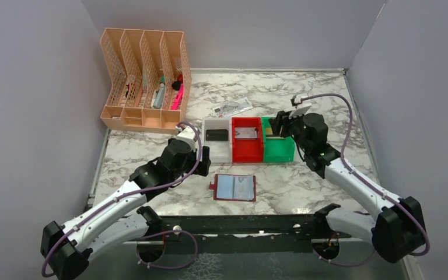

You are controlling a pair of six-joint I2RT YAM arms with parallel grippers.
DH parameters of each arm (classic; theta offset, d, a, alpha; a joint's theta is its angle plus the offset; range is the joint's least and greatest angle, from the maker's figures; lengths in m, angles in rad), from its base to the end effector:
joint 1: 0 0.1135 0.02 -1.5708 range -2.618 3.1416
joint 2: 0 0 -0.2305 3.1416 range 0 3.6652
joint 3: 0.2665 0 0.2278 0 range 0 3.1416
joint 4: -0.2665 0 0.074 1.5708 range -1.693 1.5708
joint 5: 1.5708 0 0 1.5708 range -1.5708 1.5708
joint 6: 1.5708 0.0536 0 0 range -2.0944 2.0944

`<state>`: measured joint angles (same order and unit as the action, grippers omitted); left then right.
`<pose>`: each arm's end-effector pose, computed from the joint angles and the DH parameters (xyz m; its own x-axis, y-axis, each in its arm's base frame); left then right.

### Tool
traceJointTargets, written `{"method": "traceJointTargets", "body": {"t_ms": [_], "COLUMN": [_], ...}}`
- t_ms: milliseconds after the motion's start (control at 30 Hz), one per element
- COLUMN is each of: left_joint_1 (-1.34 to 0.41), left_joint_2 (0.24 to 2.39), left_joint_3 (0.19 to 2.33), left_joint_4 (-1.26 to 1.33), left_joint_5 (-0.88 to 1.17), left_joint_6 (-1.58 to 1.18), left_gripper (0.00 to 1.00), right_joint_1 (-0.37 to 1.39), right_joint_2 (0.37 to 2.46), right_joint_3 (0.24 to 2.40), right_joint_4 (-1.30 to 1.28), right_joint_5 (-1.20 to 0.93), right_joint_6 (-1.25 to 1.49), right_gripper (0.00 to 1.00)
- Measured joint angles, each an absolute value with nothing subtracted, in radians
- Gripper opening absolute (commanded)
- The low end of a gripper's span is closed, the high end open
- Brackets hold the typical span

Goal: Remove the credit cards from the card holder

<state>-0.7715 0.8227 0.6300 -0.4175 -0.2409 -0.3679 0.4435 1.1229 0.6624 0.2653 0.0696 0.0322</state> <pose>0.1478 -0.1259 0.2270 -0.5764 0.0734 -0.8139 0.3533 0.9205 -0.1672 0.2444 0.1120 0.2526 -0.1869 -0.0532 -0.9809 -0.3606 0.9325 0.0181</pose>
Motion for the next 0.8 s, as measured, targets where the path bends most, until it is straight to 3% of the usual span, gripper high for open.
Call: {"method": "traceJointTargets", "body": {"t_ms": [333,800], "left_joint_1": [-0.772,-0.772], "left_joint_2": [0.811,0.997], "left_joint_3": [0.630,0.585], "left_joint_4": [-0.345,-0.286], "left_joint_5": [-0.094,0.059], "left_joint_6": [-0.393,-0.457], "left_gripper": [0.96,0.81], "right_joint_1": [0.478,0.776], "right_joint_2": [1.053,1.089], "right_joint_3": [0.480,0.453], "right_joint_4": [0.147,-0.007], "right_joint_5": [-0.365,-0.272], "right_joint_6": [0.596,0.778], "right_gripper": [0.50,0.43]}}
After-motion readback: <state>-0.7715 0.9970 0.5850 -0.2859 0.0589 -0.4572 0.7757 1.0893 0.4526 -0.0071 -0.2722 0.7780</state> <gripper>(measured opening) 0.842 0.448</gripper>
